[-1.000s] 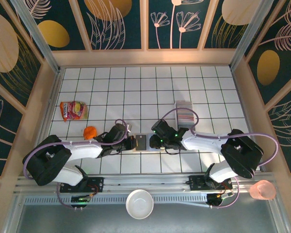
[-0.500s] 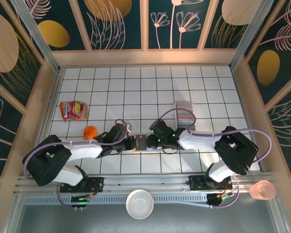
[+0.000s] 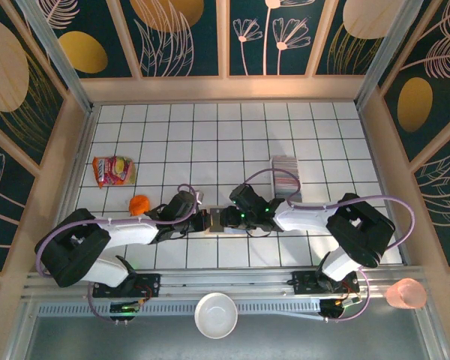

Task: Put the credit cards into the card holder
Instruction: Flip over the card slot on the card holder.

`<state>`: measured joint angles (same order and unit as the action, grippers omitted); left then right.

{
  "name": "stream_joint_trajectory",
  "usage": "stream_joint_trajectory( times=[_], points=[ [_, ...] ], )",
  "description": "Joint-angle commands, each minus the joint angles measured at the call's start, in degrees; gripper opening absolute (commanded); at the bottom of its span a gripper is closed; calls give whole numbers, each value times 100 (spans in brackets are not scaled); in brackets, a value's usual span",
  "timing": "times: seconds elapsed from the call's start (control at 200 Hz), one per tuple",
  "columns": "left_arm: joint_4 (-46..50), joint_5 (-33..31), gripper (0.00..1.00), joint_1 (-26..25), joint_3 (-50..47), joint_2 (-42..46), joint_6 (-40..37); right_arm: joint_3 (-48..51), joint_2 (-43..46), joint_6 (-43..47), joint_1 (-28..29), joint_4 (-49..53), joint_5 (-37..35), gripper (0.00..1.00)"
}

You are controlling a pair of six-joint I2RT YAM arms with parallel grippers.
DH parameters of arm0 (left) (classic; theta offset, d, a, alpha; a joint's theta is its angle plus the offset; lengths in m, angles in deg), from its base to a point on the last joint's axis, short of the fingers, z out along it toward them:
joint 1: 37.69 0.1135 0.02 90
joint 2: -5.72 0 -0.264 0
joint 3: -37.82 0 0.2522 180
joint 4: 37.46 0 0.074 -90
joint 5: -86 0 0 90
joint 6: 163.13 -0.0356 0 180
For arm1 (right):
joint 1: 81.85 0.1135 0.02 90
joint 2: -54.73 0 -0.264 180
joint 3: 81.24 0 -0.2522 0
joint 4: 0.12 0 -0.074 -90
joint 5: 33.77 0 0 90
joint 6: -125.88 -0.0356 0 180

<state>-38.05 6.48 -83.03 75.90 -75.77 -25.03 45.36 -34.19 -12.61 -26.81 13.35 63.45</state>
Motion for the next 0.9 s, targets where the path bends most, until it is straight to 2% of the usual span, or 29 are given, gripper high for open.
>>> stream_joint_trajectory(
  times=[0.0,0.215,0.46,0.791,0.896],
  points=[
    [73,-90,0,-29,-109,-21,24,-18,19,-109,111,-91,45,45],
    [74,-134,0,-33,-144,45,52,0,121,-158,129,-209,25,44],
    [73,-132,0,-36,-172,81,75,176,213,-403,138,-875,120,44],
    [52,-180,0,-36,-238,178,152,235,-61,-610,207,-1510,325,43],
    [-252,-77,0,-34,-380,219,322,269,-29,-588,270,-1709,279,43]
  ],
)
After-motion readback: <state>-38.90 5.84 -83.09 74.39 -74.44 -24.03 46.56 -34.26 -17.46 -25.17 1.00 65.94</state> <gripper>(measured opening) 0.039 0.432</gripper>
